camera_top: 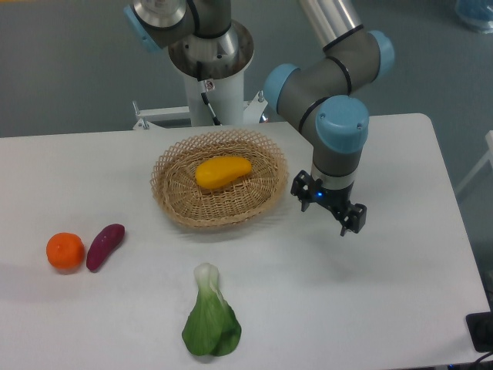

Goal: Pick up the mango from the basket
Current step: 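Move the open gripper toward the wicker basket above the yellow mango, then lower the gripper into the basket around the yellow mango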

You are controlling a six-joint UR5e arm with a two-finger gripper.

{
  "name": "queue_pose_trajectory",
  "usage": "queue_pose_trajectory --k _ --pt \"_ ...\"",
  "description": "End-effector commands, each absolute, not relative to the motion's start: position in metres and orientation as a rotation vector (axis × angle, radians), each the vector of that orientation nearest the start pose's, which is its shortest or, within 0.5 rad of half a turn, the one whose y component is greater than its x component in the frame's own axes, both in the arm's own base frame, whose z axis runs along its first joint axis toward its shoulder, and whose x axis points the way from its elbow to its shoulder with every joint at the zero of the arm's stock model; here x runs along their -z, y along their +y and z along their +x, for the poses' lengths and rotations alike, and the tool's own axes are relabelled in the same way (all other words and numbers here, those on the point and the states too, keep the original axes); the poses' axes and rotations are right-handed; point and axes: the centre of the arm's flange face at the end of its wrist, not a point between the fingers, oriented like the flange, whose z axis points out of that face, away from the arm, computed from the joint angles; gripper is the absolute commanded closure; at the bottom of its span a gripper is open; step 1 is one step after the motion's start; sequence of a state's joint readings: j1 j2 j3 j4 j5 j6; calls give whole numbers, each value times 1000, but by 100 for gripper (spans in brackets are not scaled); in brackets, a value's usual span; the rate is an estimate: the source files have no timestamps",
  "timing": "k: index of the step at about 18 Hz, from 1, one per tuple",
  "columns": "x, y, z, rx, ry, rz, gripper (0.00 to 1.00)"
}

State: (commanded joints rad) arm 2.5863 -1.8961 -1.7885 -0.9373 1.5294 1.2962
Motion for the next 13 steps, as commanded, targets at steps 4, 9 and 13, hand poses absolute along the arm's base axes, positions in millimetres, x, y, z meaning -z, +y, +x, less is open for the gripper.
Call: queue_pose_trajectory --k 4,9,13 --pt "-272 422 -397 -83 469 -3034 0" --pt "-269 417 -370 -57 510 -3036 0" --pt "-266 416 -340 -37 564 -3032 0"
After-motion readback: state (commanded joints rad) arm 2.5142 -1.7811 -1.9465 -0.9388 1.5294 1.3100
